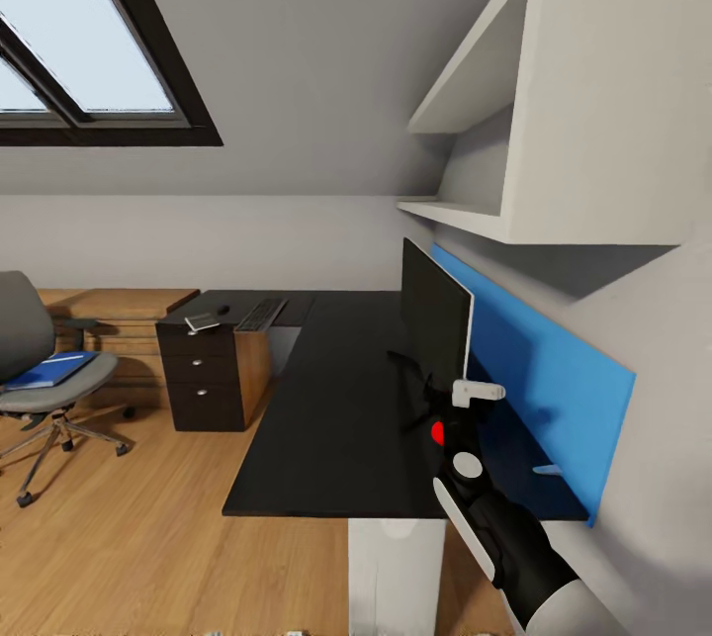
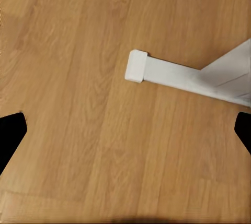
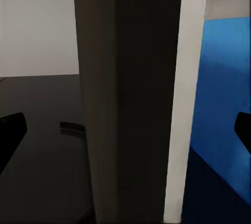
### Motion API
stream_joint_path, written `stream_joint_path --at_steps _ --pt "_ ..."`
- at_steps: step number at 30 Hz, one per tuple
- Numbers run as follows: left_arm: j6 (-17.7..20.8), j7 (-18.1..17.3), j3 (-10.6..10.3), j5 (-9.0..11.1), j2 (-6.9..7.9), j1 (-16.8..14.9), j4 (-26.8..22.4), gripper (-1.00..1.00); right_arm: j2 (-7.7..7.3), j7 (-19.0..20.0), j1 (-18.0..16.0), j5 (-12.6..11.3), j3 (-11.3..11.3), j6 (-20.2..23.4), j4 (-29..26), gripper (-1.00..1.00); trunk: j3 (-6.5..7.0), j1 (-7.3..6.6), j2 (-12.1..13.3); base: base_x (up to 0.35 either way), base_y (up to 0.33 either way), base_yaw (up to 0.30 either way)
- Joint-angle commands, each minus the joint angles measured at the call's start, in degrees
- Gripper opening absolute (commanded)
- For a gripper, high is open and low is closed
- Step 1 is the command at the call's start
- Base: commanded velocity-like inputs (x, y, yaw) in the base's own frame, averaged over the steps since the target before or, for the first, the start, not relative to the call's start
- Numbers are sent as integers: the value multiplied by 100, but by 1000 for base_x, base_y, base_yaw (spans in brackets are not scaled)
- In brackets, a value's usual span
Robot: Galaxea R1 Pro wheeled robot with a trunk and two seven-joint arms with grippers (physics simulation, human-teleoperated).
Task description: In the bedroom, organize the workspace by keeping the computer under the desk, ensuring the monitor is on the desk, placing the keyboard on the desk next to the monitor, placing the mouse on the desk next to the keyboard, moving the folder from the swivel chair onto the desk next to the mouse, stacking the notebook on top of the folder with the pen on top of the notebook, and positioning the swivel chair next to the desk.
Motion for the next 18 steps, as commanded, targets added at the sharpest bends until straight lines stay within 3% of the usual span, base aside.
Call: stream_joint_path --at_steps 1,18 --pt "19 -4 -23 48 5 -2 -7 100 -3 -34 -6 -41 15 -1 -1 100 -7 -2 -4 -83 0 0" --pt "19 -4 -23 47 5 -2 -7 100 -3 -34 -6 -41 15 -1 -6 100 -7 -2 -4 -10 0 0"
